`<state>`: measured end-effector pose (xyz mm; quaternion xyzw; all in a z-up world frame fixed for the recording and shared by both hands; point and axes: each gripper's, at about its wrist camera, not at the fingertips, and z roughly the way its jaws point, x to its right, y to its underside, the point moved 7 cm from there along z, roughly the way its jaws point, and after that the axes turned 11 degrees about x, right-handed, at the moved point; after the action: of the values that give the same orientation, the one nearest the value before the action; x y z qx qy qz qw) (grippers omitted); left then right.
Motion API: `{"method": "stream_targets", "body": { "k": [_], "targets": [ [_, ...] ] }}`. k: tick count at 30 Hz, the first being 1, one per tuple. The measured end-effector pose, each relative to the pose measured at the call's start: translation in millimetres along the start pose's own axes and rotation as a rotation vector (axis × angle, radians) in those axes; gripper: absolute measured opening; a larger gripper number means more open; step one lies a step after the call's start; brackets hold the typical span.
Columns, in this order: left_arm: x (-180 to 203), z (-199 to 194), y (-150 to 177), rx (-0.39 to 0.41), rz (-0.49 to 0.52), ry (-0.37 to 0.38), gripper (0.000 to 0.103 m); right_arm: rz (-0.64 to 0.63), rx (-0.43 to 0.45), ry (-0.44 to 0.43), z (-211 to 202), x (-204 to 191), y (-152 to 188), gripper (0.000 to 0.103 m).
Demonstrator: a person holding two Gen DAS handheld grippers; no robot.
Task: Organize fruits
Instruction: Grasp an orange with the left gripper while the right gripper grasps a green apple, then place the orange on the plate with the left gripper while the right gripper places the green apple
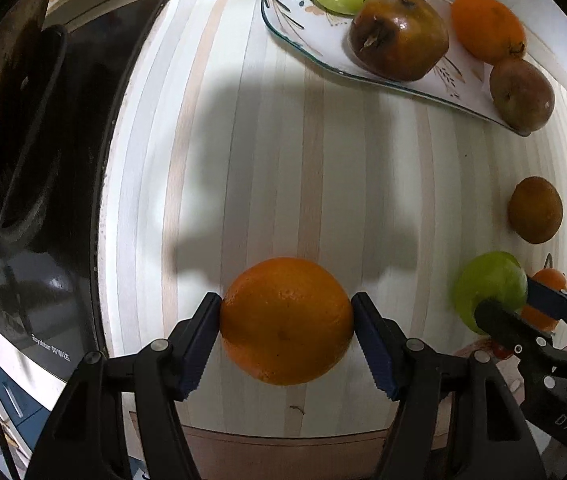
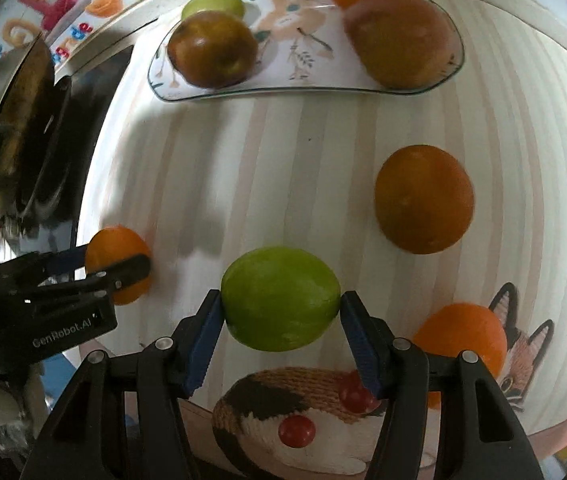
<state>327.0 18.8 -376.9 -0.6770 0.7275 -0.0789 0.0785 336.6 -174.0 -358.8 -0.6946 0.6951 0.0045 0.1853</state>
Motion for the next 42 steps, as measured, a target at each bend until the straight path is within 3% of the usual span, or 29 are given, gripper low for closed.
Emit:
{"method": "stream_targets", "body": {
  "k": [5, 10, 11, 16, 22, 27, 33, 42],
  "targets": [
    [10, -3, -9, -0.002, 0.002, -0.001, 0.064, 0.068, 0.029, -0.023, -3, 10, -2, 0.063],
    [6, -3, -21, 0.003, -0.017, 0.014, 0.064, 0.055, 0.041, -0.01, -9, 16, -4, 0.062],
    [9, -8, -23, -0.029, -0.046, 0.092, 0.064, 0.059, 0.045, -0.021, -10, 13, -3, 0.061],
    [7, -45, -52, 0.038, -0.096, 0.161, 0.064, 0.084, 0.083, -0.072, -24, -6, -15, 0.061],
    [0, -78, -125, 0.127, -0.148, 0.197, 0.064, 0.089, 0.177, -0.133, -66, -14, -77, 0.061],
    [-7, -59, -176, 0.094, -0.181, 0.193, 0.064, 0.032, 0.234, -0.07, -74, -14, -147, 0.061],
    [-10, -19, -201, 0.007, -0.161, 0.163, 0.064, 0.014, 0.167, -0.01, -36, -11, -210, 0.061],
    [-3, 13, -209, -0.068, -0.203, 0.131, 0.065, 0.038, 0.059, 0.022, 10, -8, -232, 0.062]
  ]
}}
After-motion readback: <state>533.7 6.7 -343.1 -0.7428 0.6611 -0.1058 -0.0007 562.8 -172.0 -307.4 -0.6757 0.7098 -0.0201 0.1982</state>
